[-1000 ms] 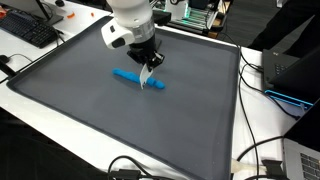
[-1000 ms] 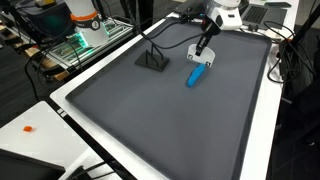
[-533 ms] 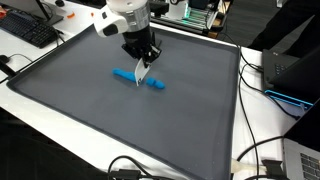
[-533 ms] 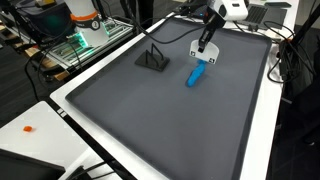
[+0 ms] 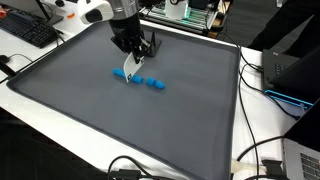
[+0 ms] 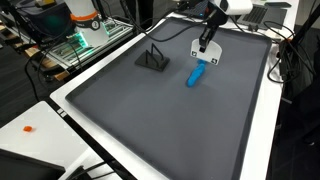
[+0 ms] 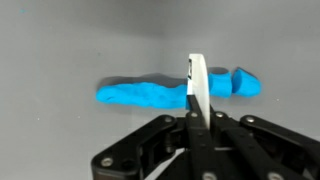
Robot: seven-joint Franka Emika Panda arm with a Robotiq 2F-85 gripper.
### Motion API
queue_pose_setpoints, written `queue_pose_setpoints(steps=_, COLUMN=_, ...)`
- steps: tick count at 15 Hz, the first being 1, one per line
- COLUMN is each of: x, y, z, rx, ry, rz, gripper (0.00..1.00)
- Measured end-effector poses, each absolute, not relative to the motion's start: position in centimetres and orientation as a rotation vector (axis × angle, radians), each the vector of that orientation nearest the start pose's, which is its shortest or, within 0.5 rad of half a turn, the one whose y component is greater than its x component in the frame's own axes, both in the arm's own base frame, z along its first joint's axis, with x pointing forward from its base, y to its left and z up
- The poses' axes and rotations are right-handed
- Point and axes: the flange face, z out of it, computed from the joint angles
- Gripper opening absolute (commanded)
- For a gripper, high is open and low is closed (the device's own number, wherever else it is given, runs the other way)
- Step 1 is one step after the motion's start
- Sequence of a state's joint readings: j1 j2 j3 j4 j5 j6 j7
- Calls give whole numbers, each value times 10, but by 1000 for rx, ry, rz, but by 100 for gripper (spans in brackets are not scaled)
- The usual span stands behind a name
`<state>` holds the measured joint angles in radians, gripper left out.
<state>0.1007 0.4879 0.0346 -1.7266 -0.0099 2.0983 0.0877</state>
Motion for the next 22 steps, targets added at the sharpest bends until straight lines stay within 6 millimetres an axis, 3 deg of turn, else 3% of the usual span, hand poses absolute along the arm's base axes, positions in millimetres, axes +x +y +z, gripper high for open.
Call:
queue_pose_setpoints(steps=8, x=648, y=73, z=282, rx=-3140, ry=-93, rz=204, gripper=1)
queue_pose_setpoints(steps=22, x=650, y=70, z=257, rx=-3138, ry=-148, rz=213, gripper=1)
